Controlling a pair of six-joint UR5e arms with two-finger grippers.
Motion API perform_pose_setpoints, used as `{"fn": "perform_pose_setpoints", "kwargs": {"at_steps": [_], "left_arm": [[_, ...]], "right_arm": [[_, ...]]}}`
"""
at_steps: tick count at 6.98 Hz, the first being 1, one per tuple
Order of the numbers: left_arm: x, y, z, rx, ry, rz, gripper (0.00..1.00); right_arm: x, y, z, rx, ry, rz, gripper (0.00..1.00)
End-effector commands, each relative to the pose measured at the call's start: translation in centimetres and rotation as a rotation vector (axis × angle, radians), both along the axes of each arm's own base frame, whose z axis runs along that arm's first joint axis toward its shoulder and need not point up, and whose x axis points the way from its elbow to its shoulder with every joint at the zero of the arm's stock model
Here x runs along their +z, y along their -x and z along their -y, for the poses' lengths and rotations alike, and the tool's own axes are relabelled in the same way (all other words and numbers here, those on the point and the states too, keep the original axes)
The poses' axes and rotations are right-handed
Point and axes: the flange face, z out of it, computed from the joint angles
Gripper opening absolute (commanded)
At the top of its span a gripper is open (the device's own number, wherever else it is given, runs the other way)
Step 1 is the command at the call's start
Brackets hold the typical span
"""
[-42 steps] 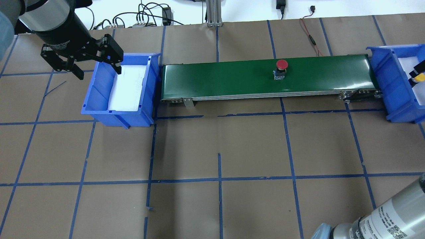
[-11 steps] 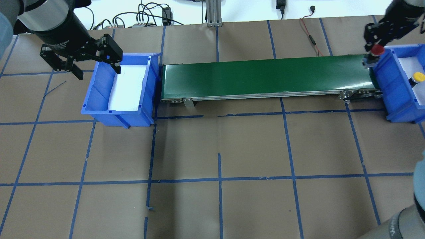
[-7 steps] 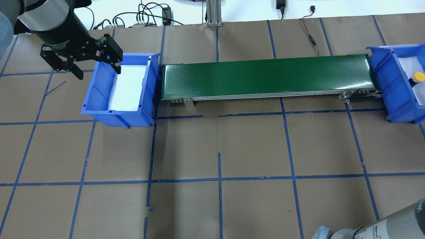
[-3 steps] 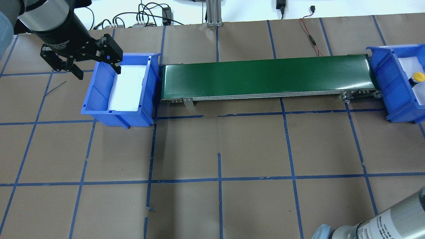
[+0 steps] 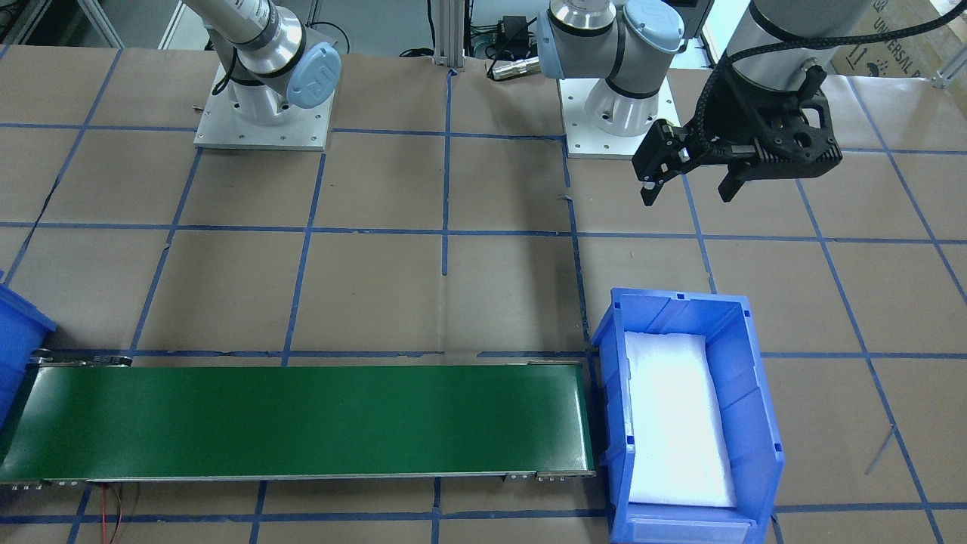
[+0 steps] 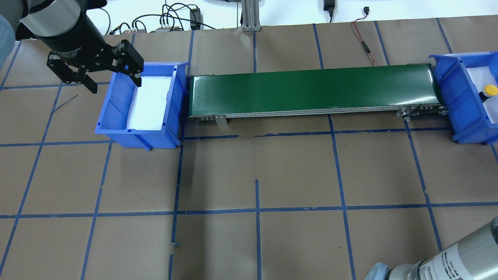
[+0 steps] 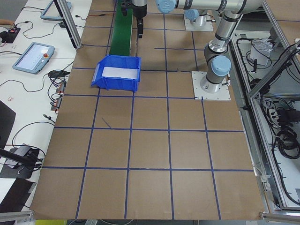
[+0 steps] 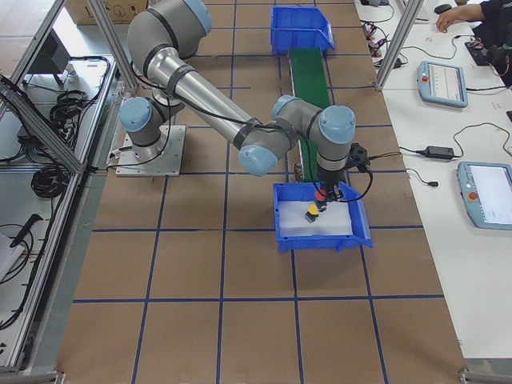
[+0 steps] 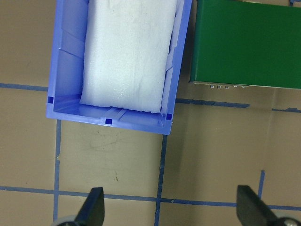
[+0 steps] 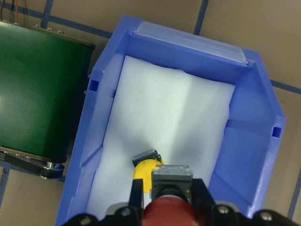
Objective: Transport two buttons from left to right
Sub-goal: 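Lift the red button and carry it over the far blue bin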
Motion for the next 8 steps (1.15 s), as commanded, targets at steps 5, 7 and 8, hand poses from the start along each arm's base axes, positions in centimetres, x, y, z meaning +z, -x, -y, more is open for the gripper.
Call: {"fn": "perform_pose_setpoints", "kwargs": {"at_steps": [5, 7, 8], "left_arm": [[0.0, 0.0, 0.0, 0.000, 0.000, 0.000, 1.00], [0.0, 0.0, 0.0, 0.000, 0.000, 0.000, 1.00], [0.0, 0.0, 0.0, 0.000, 0.000, 0.000, 1.00]], "right_arm": [[-2.5, 1.5, 2.2, 0.018, 0.002, 0.018, 0.12], [-3.2, 2.1, 3.0, 0.020, 0.002, 0.020, 0.13], [-3.9, 2.5, 3.4, 0.021, -0.003, 0.024, 0.12]]}}
